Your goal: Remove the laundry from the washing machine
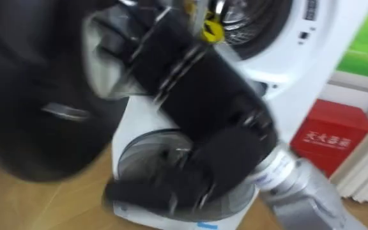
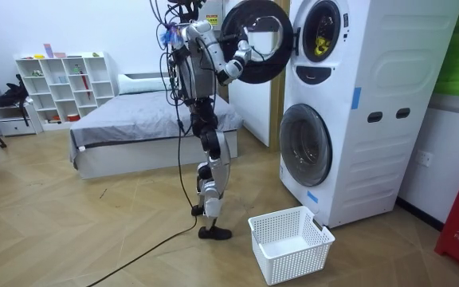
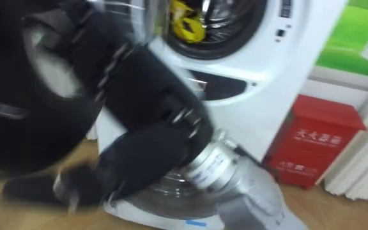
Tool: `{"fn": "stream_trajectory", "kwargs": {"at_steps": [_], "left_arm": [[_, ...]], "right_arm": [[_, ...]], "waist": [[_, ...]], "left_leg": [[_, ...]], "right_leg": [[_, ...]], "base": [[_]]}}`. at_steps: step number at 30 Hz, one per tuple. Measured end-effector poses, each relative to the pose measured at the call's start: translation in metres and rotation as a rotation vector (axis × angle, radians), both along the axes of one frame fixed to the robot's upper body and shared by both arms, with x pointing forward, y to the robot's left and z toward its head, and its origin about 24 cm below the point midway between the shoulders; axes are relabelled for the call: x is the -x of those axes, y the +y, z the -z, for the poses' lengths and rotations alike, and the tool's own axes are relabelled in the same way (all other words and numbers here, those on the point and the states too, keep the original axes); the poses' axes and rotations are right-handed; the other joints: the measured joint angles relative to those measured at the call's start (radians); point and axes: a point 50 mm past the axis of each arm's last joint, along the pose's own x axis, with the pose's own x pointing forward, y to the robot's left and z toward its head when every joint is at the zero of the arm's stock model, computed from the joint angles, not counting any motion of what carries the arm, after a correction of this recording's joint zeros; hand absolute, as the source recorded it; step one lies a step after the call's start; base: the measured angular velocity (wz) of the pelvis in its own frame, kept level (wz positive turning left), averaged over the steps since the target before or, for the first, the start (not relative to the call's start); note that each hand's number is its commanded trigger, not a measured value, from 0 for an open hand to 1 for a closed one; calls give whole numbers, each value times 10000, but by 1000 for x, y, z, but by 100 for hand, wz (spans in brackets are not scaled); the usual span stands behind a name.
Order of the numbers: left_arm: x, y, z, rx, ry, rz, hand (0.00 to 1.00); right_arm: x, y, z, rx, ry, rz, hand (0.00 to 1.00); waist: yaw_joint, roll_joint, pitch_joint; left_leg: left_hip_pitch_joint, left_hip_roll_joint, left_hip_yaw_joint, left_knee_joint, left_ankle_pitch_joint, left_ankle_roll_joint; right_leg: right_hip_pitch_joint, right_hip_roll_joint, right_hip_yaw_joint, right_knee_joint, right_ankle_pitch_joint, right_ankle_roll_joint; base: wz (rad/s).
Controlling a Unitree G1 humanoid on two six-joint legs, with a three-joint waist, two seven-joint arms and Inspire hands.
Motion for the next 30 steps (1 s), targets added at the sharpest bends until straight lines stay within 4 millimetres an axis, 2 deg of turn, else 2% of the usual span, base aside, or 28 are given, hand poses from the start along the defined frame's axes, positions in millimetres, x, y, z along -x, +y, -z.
{"fn": "stream_trajectory", "kwargs": {"at_steps": [4, 10, 16, 30], "left_arm": [[-1, 1, -1, -17, -141, -63, 0], [-3, 1, -1, -43, -337, -20, 0], [-3, 1, -1, -113, -444, -8, 0], [1, 2, -1, -220, -369, -60, 0]], "right_arm": [[1, -3, 2, 468, -291, -307, 0], [2, -5, 4, 923, -590, -382, 0], [2, -6, 5, 1133, -697, -250, 0], [1, -7, 6, 1444, -844, -40, 0]], "waist": [[26, 69, 47], [20, 83, 57], [-30, 202, 144], [-108, 209, 144]], "left_leg": [[-4, -68, -51, -47, -46, 75], [5, -81, 1, -125, -54, 89], [-13, -83, 48, -125, -54, 89], [-64, -92, 52, -124, -54, 88]], "right_leg": [[35, -76, -82, 6, -61, 92], [30, -84, -79, -10, -57, 112], [-9, -84, -56, -59, -79, 129], [50, -80, -90, -163, -81, 131]], "base": [[7], [-1], [0], [0]]}}
